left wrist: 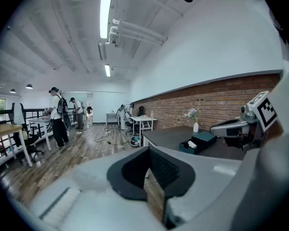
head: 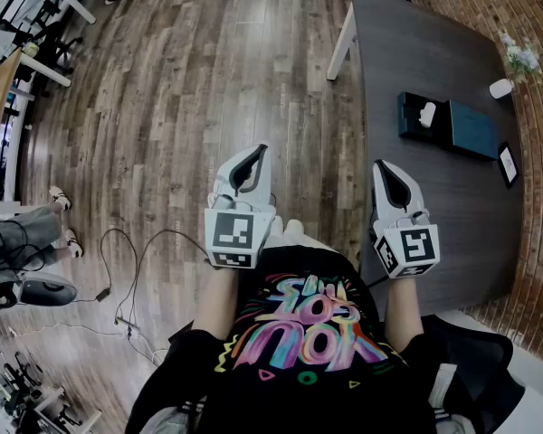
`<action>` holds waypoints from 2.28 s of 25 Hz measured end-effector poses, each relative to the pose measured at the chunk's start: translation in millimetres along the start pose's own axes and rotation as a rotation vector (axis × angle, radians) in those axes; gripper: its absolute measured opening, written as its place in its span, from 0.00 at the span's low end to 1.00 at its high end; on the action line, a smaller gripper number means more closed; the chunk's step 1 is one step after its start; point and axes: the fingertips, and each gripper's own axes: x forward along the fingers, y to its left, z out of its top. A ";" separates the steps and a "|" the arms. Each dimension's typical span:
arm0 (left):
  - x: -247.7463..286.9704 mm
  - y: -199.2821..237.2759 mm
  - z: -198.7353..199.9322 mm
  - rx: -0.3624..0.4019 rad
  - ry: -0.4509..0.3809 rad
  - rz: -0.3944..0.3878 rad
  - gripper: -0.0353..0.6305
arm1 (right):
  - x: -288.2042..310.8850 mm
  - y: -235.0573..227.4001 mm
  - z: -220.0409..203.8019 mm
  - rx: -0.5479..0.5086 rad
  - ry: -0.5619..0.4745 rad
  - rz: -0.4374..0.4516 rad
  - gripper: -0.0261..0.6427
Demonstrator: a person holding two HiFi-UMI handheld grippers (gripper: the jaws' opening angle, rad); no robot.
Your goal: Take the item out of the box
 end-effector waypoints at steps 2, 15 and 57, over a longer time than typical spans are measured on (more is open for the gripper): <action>0.1 -0.3 -0.8 -0.002 0.003 0.000 0.06 | -0.6 -1.7 0.2 0.000 0.001 -0.005 0.04; 7.9 1.5 -6.3 -0.018 -0.001 0.014 0.06 | 1.4 -17.5 -2.4 0.007 -0.007 -0.046 0.04; 281.4 49.5 108.0 0.129 -0.046 -0.123 0.06 | 172.7 -206.8 43.3 0.100 -0.082 -0.201 0.04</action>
